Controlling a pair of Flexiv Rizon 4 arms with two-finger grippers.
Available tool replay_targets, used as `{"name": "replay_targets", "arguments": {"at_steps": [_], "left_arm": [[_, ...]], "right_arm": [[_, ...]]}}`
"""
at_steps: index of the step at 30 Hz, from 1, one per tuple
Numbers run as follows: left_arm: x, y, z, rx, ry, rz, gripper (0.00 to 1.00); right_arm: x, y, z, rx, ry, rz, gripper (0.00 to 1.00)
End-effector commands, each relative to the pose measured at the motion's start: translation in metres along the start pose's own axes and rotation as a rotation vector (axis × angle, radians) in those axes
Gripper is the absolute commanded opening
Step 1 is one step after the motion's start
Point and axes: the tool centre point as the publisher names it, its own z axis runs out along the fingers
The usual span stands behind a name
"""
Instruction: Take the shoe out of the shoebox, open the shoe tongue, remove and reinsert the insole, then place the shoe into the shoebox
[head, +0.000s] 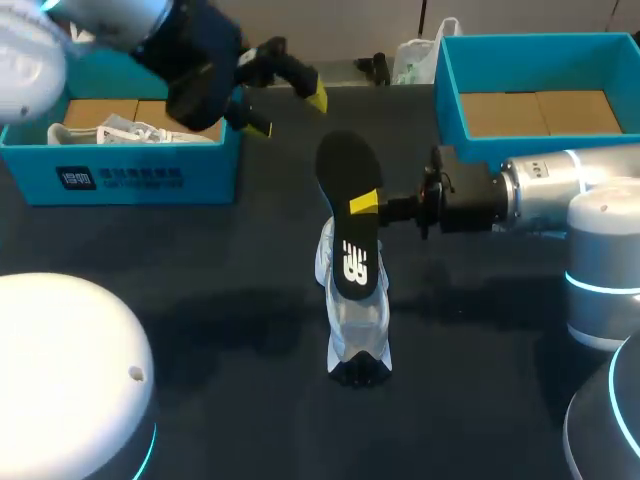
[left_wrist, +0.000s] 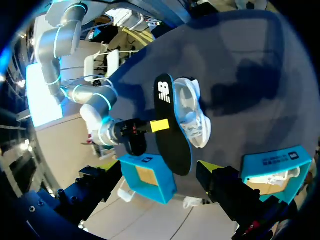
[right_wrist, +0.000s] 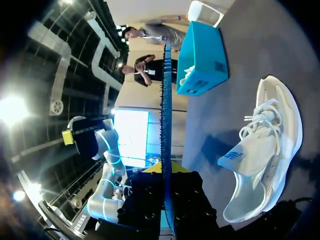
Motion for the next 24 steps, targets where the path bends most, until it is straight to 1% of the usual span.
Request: {"name": "replay_targets", "arguments": {"at_steps": [1,2,5,11,16,20,24], "left_arm": [[-0.008,0.016,0.01,0.096,0.342,-0.021,1.0],[-0.009,0.02,0.015,0.11,0.362,-0.024,1.0],[-0.013,0.027,0.021,0.139,0.376,-0.025,1.0],[-0.023,0.034,0.035,0.19,0.428,-0.031,1.0],[-0.026,0.045,0.054,0.265,0.45,-0.081,1.0],[-0.035,0.051,0.065,0.287,0.469,-0.075,1.0],[-0.043,0.049,0.075,0.298,0.499,-0.047,1.0]], "right_arm": [[0.0,0.0,0.002,-0.002,-0.003,0.001,0.0],[0.0,0.0,0.002,-0.002,-0.003,0.001,0.0],[0.0,0.0,0.002,-0.002,-0.003,0.001,0.0],[0.0,0.0,0.002,-0.002,-0.003,0.001,0.0],[0.0,0.0,0.002,-0.002,-0.003,0.001,0.0],[0.0,0.0,0.002,-0.002,-0.003,0.001,0.0],[0.0,0.0,0.002,-0.002,-0.003,0.001,0.0]]}}
